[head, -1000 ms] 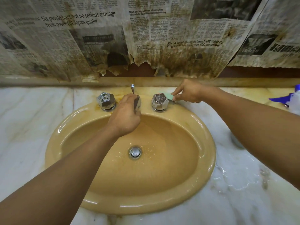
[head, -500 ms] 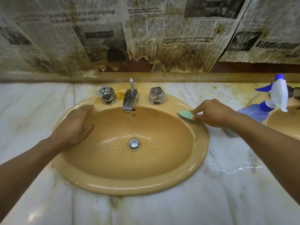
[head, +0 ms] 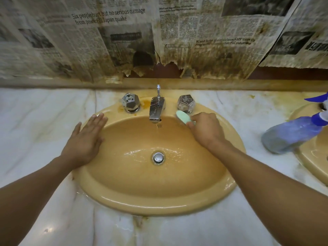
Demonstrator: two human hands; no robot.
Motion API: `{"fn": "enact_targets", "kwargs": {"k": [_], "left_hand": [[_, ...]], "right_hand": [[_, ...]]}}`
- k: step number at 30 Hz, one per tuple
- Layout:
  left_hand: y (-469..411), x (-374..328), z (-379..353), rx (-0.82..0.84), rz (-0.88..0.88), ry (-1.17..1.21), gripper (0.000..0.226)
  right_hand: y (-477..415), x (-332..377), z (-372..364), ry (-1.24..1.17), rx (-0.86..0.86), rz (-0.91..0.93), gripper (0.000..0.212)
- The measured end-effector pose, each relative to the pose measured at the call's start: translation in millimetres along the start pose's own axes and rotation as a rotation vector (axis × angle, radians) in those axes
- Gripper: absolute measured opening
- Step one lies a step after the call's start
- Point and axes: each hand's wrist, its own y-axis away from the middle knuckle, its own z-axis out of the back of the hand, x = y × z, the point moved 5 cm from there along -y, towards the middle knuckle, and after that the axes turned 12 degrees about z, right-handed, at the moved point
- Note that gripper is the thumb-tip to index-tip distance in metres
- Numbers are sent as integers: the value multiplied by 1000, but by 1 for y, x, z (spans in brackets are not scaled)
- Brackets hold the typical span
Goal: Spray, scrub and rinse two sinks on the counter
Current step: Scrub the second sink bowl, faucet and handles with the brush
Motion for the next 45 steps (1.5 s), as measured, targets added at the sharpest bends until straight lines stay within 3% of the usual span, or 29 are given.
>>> {"fn": "enact_targets", "kwargs": {"k": [7,18,30,34,36,43,45], "left_hand": [[-7,0,0,-23,-41,-8,68],[-18,-7,2,-51,-94,-48,81],[-25,-6,1,-58,-121,-37,82],[-26,-7,0,-72,-126,-34,78],[-26,-7,1,-79,-123,-33,75],[-26,-6,0,-85,-125,-30,68],[-27,-6,0,-91,-125,-32,68]], "right_hand": [[-26,37,-32,-68,-122,-45,28],[-34,52,-35,-119,-193,-208,26],[1,43,-20,52,-111,-85,26],[-4,48,23,-123,-250,-37,21],[-32,66,27,-191,-138,35,17],[-67,102,44,70,451,377,15],[-67,102,49,158,491,451,19]]}}
